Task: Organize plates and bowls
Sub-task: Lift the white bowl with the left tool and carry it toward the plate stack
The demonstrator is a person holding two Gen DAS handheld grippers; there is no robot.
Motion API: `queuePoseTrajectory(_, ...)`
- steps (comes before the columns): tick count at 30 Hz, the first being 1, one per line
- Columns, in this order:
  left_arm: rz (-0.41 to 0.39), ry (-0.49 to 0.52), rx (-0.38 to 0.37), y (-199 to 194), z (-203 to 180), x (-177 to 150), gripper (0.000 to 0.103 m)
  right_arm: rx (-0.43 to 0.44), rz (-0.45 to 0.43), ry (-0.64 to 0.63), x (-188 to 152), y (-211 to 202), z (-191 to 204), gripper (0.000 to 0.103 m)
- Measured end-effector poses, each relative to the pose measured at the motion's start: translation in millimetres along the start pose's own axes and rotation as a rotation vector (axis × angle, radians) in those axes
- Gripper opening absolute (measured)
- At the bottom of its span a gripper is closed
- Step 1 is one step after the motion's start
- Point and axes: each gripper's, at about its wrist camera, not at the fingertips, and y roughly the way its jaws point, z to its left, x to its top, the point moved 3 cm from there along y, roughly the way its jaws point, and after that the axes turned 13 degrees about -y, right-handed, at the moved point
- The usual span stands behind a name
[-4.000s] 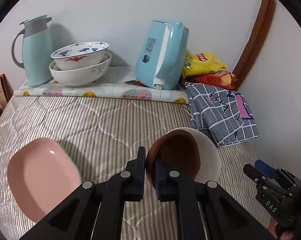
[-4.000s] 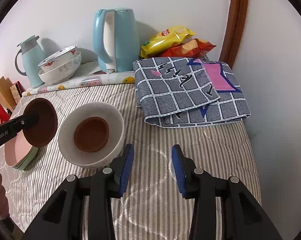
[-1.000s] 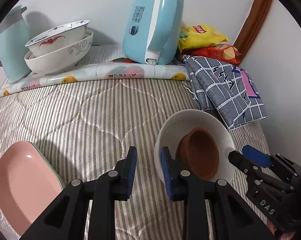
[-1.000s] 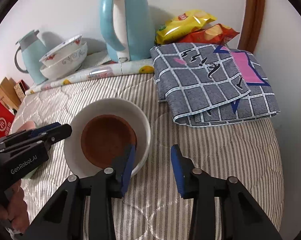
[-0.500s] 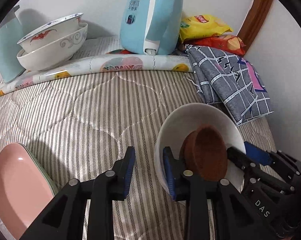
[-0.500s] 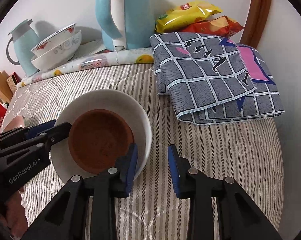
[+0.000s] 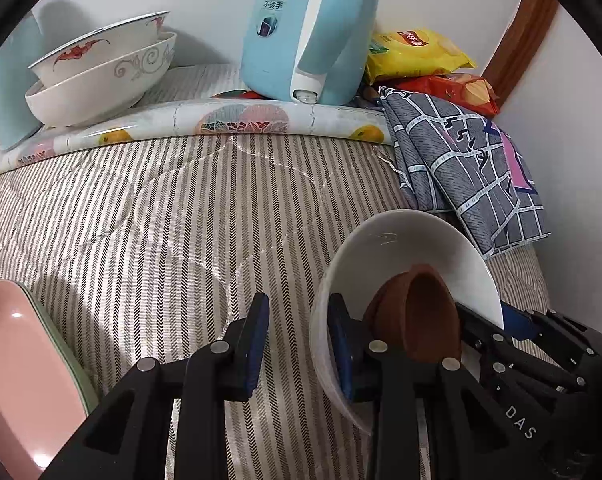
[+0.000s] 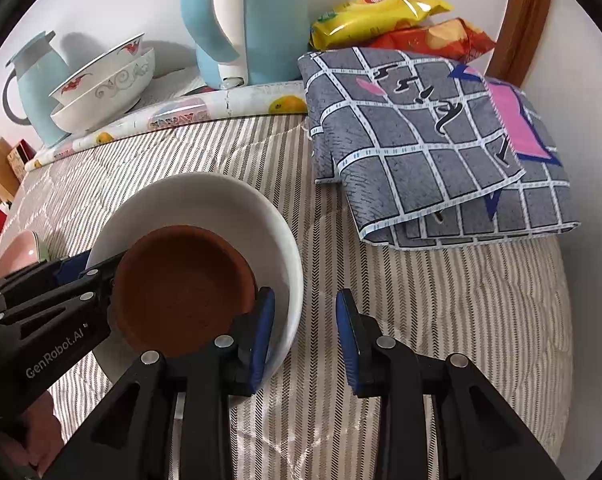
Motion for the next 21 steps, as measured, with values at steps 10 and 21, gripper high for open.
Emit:
queuePoseTrajectory(10,-0.031,0.008,0.007,0.0,-0.3,1.4,0.029,-0.003,-0.033,0.01,-0.9,-0.1,-4.0,0.038)
queuePoseTrajectory(21,0.031,0.007,0.017,5.0,0.4,4.1,0.029,-0.046,-0.054,-0.006,-1.6,-3.0,-4.8,0.045)
